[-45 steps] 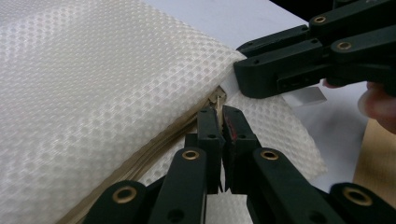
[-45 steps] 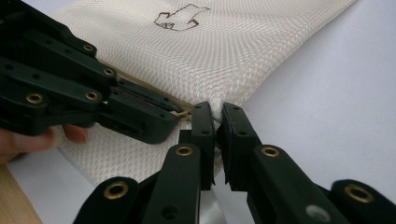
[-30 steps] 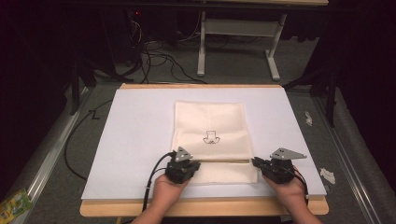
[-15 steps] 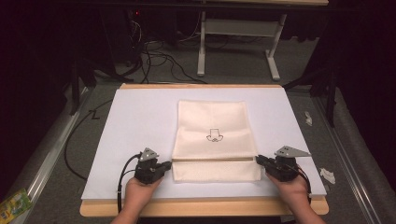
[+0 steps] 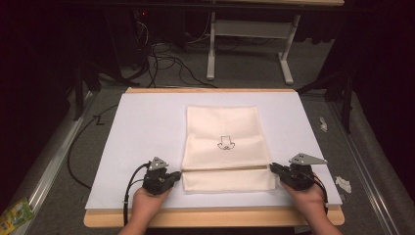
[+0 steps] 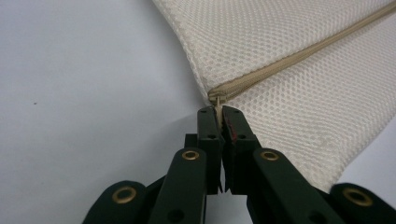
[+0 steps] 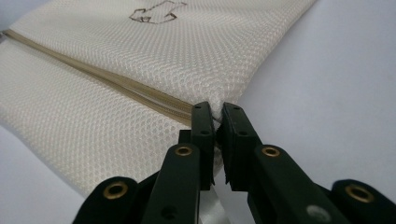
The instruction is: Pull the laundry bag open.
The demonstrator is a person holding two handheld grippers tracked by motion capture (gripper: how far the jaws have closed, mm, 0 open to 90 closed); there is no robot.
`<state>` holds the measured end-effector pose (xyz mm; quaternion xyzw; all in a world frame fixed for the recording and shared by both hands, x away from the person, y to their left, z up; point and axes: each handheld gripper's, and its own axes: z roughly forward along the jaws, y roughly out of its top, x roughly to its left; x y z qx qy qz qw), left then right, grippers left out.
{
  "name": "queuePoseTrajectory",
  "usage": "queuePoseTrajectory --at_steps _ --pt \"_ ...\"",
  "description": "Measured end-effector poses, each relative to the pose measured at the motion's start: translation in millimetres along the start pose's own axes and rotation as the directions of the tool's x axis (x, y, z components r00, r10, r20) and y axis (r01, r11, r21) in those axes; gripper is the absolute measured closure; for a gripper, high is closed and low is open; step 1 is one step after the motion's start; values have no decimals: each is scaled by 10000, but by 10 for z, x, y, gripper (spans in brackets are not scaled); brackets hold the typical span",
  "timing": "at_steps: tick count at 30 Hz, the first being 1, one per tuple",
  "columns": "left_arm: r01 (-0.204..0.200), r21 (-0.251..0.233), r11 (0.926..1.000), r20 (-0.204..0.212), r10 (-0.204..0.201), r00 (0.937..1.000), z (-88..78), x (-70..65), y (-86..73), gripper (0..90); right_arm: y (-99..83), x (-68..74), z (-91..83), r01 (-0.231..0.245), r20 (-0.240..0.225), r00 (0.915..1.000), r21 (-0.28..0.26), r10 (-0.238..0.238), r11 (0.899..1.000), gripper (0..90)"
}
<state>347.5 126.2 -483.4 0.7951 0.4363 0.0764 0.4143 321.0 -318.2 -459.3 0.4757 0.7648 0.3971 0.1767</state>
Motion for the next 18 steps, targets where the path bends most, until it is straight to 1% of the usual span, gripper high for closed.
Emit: queuePoseTrajectory --at_steps 2,3,4,5,6,7,8,9,10,11,12,13,14,15,16,17,18 --pt "-157 -100 9998 -12 156 9999 5 -16 -13 861 -36 -35 44 -166 -95 9998 367 169 9992 820" --pt "-260 -150 9995 -30 259 9997 -1 -16 -17 838 -60 -47 56 -213 -119 9997 435 219 9988 789" --pt "-279 -336 9990 -55 277 9996 -2 -25 -16 765 -71 -62 62 -211 -158 9996 414 218 9989 752" --pt "-331 -445 9985 -65 329 9994 -12 -34 -8 697 -71 -71 51 -319 -184 9993 314 325 9990 710" --pt "-326 -663 9973 -99 320 9994 -28 -44 8 619 -62 -84 25 -409 -194 9990 125 412 9991 657" --pt "-358 -888 9954 -235 338 9992 -57 -57 25 563 -44 -92 -12 -504 -253 9984 -139 500 9986 608" --pt "-506 -1096 9927 -425 462 9980 -95 -68 45 521 -24 -98 -55 -437 -234 9988 -465 427 9980 554" --pt "-680 -1361 9884 -693 590 9958 -135 -80 63 488 -5 -96 -107 -343 -145 9993 -723 333 9968 487" --pt "-911 -1606 9828 -998 756 9921 -179 -84 79 445 12 -93 -157 -273 -17 9996 -985 272 9948 406" --pt "-1148 -1791 9771 -1370 907 9864 -223 -77 93 403 29 -94 -208 -224 207 9995 -1134 249 9933 338" --pt "-1148 -1791 9771 -1370 907 9864 -223 -77 93 366 47 -114 -258 -83 479 9987 -1284 145 9917 267" --pt "-1464 -2019 9684 -2070 1039 9728 -320 -19 120 322 59 -142 -313 13 775 9969 -1454 101 9894 210" --pt "-1529 -2122 9652 -2293 1029 9679 -366 29 124 278 64 -180 -372 92 1127 9936 -1577 87 9875 165" --pt "-1495 -2123 9657 -2555 928 9623 -409 85 126 232 61 -234 -427 149 1411 9900 -1664 88 9859 133" --pt "-1375 -2079 9684 -2740 773 9586 -450 157 133 176 45 -292 -487 44 1598 9869 -1716 234 9852 108" --pt "-1200 -2040 9716 -2869 578 9562 -498 234 141 125 24 -357 -542 -4 1802 9831 -1800 334 9837 85" --pt "-1200 -2040 9716 -2869 578 9562 -498 234 141 92 0 -418 -594 -61 1962 9796 -1822 425 9832 72"
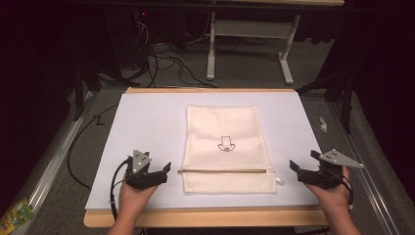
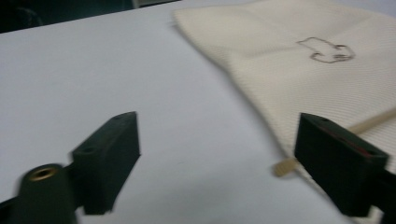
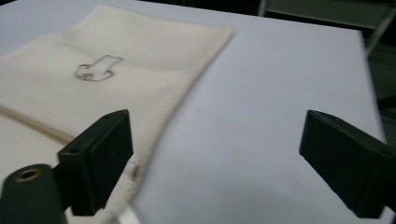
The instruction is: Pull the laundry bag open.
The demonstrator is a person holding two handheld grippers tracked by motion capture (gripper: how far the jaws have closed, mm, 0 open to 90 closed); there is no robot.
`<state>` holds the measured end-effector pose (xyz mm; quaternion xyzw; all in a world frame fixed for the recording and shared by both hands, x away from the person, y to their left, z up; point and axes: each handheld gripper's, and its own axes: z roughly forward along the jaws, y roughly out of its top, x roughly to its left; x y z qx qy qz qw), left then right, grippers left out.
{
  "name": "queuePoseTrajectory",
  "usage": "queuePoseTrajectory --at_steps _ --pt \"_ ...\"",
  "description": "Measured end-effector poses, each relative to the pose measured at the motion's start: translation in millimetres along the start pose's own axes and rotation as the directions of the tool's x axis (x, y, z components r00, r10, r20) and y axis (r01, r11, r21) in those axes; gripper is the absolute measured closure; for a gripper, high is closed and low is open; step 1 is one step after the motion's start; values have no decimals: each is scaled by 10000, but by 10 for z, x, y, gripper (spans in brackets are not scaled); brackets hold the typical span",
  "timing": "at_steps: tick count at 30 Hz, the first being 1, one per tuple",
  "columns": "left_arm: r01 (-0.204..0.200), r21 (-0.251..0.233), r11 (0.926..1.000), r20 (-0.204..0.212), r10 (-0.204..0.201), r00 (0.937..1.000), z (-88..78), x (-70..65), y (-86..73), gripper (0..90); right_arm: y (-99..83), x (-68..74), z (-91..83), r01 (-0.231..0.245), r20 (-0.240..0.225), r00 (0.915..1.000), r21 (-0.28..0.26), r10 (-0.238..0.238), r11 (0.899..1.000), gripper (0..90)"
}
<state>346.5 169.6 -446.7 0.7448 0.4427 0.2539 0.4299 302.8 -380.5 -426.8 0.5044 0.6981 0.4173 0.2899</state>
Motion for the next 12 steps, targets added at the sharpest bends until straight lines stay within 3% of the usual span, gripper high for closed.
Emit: queuePoseTrajectory --at_steps 1,2,4,7,12 --pt "285 -66 9996 -420 -287 9987 -59 153 -10 76 -16 -58 -35 -110 170 9998 -51 110 9999 63" --pt "285 -66 9996 -420 -287 9987 -59 153 -10 68 -33 -104 -61 -173 345 9992 -83 176 9998 58" --pt "621 -81 9980 -624 -625 9961 -108 279 -39 53 -48 -162 -68 -363 497 9981 -81 367 9993 51" --pt "710 -150 9974 -706 -719 9949 -135 303 -41 53 -33 -159 -40 -305 481 9984 -72 308 9995 53" --pt "542 -72 9985 -701 -546 9960 -140 272 -44 56 -9 -134 -5 -212 440 9988 -112 216 9997 55"
